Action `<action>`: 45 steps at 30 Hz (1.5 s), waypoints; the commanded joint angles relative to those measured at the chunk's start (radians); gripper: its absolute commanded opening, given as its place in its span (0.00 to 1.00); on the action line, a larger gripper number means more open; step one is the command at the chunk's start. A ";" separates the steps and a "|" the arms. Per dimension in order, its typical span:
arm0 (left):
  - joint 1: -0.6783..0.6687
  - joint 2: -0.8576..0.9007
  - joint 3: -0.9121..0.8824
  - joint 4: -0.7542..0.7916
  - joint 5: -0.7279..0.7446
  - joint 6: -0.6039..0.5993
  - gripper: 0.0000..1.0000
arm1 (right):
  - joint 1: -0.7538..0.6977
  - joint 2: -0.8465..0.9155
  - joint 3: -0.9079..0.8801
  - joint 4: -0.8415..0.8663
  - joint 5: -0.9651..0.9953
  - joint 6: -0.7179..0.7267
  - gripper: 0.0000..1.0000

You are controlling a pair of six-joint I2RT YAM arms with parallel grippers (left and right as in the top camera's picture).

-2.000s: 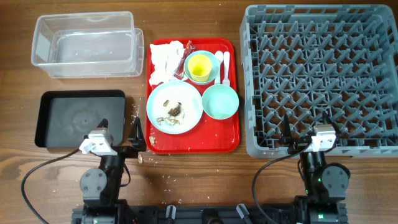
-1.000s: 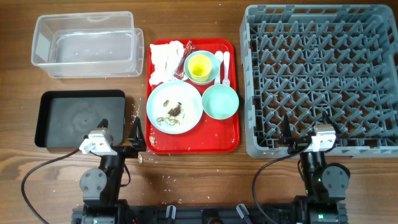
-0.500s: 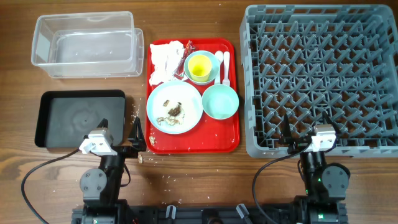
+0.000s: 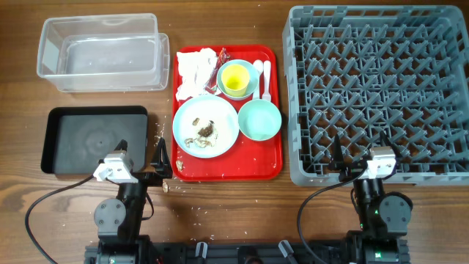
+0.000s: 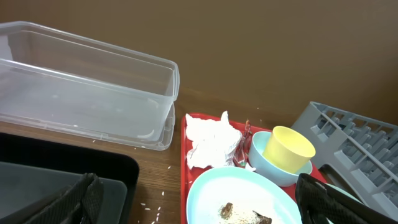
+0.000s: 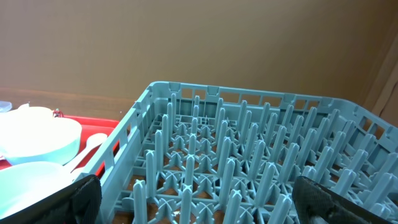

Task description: Sort waste into correct bins and load items into the dishwasher rack

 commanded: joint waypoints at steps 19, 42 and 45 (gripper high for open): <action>0.005 0.000 -0.005 -0.006 0.005 0.020 1.00 | -0.005 0.001 -0.002 0.002 0.013 -0.011 1.00; 0.003 0.000 -0.005 0.045 0.585 -0.470 1.00 | -0.005 0.001 -0.002 0.002 0.013 -0.011 1.00; 0.003 0.000 -0.005 0.087 0.650 -0.472 1.00 | -0.005 0.001 -0.002 0.002 0.013 -0.011 1.00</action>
